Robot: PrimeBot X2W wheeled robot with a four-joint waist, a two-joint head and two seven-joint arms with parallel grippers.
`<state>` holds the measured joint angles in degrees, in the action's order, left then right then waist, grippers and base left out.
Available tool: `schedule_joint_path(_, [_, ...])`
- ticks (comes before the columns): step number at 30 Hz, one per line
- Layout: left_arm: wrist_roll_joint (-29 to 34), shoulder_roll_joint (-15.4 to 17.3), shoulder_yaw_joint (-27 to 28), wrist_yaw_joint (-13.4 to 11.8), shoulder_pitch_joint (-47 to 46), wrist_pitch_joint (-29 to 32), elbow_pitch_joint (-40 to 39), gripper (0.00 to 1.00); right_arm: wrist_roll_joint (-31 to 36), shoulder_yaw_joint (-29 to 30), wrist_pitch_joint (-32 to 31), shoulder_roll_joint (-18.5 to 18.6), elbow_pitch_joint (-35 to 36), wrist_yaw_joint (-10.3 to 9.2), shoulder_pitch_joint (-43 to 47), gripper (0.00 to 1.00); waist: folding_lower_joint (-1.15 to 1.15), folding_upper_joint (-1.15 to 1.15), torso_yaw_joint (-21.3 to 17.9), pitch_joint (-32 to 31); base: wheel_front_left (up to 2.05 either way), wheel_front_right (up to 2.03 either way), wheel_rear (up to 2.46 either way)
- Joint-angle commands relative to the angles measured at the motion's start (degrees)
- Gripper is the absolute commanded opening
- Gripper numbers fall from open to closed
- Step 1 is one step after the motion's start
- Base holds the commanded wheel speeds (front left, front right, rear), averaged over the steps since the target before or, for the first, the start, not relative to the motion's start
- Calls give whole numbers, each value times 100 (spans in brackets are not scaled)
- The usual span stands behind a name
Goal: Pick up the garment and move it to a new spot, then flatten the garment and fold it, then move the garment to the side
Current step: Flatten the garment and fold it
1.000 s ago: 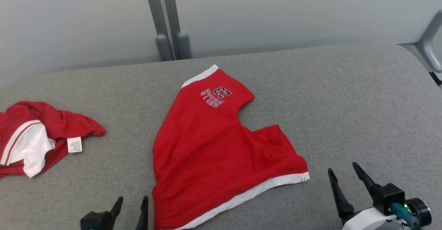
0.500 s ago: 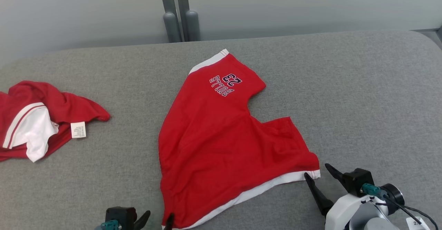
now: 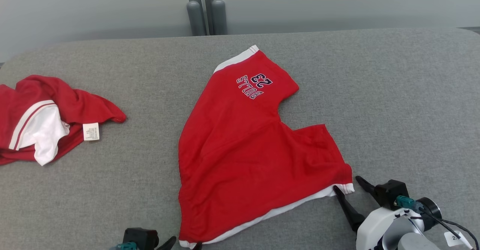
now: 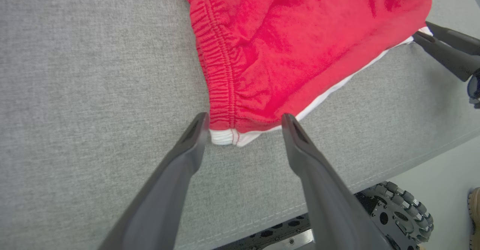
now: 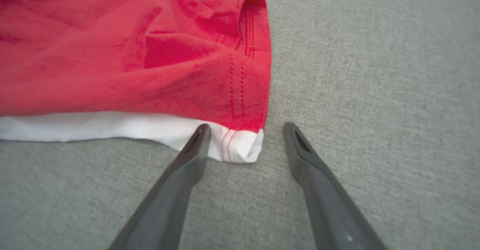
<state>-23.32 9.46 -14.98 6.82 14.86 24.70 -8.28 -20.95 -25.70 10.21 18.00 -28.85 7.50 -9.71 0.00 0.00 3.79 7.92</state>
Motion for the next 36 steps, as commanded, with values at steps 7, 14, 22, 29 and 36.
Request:
schedule_joint_path(7, [-186,337,-144,48,-185,28,255,100,-54,-114,32,-25,-71,-2,-160,100,0,0,-11,91,0,0,0])
schedule_joint_path(14, [-224,388,-334,65,-544,-110,643,100,-111,-213,33,-22,-115,-2,-263,100,0,0,-70,203,0,0,0])
schedule_joint_path(22, [-394,507,-513,65,-654,-194,960,26,-244,-346,-37,-3,-173,-2,-312,100,0,0,-124,229,0,0,0])
schedule_joint_path(29, [-503,570,-613,69,-784,-448,1036,0,-641,-543,-142,152,14,-5,-335,0,0,0,-145,189,0,0,0])
schedule_joint_path(36, [-868,616,-535,69,-533,-665,406,0,-1430,-236,-175,642,983,-4,39,0,0,0,-195,6,0,0,0])
